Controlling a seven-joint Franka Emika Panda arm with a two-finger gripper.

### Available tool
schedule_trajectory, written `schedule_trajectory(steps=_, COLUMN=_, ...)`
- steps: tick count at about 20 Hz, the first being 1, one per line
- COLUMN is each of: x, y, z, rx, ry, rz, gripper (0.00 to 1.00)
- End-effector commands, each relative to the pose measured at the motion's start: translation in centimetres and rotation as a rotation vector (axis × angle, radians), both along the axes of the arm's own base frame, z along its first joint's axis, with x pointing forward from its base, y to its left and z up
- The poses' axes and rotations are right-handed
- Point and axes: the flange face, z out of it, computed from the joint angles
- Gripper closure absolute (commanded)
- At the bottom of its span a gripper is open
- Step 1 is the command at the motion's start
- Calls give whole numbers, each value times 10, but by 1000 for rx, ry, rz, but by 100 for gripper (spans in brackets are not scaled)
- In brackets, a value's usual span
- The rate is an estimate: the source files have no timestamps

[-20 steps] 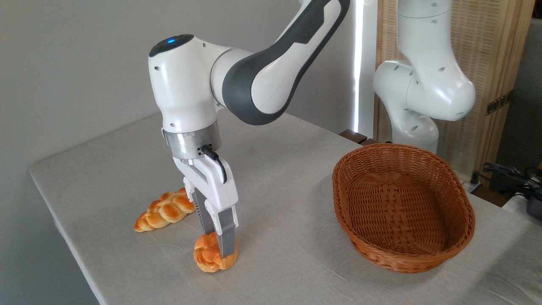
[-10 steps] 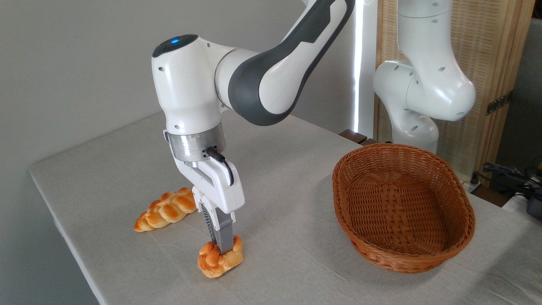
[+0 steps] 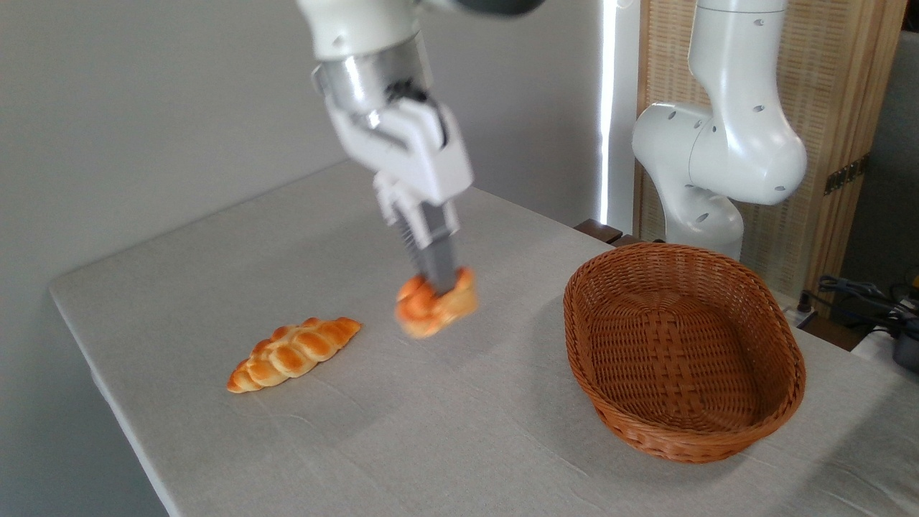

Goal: Put bread into the basket
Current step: 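Lift the bun and carry it over the wicker basket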

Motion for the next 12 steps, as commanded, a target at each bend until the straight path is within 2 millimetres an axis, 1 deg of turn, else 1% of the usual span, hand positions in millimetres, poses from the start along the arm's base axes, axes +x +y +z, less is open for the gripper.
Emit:
schedule_trajectory(steps=1, x=-62, y=39, z=18, rx=-62, ry=56, rz=-176, gripper=97)
schedule_trajectory(steps=3, x=-85, y=64, z=12, rx=-91, ry=63, rz=-252, gripper=96)
schedule_trajectory(steps=5, x=-98, y=87, z=5, rx=-122, ry=70, rz=-311, gripper=96)
schedule_trajectory(steps=6, x=-101, y=99, z=1, rx=-139, ry=74, rz=-330, gripper=96)
schedule_trajectory(steps=9, x=-107, y=121, z=-6, rx=-181, ry=59, rz=-401, gripper=96)
schedule_trajectory(steps=11, x=-114, y=140, z=-7, rx=-221, ry=40, rz=-454, gripper=92)
schedule_trajectory(steps=12, x=-115, y=143, z=-9, rx=-232, ry=38, rz=-496, gripper=91)
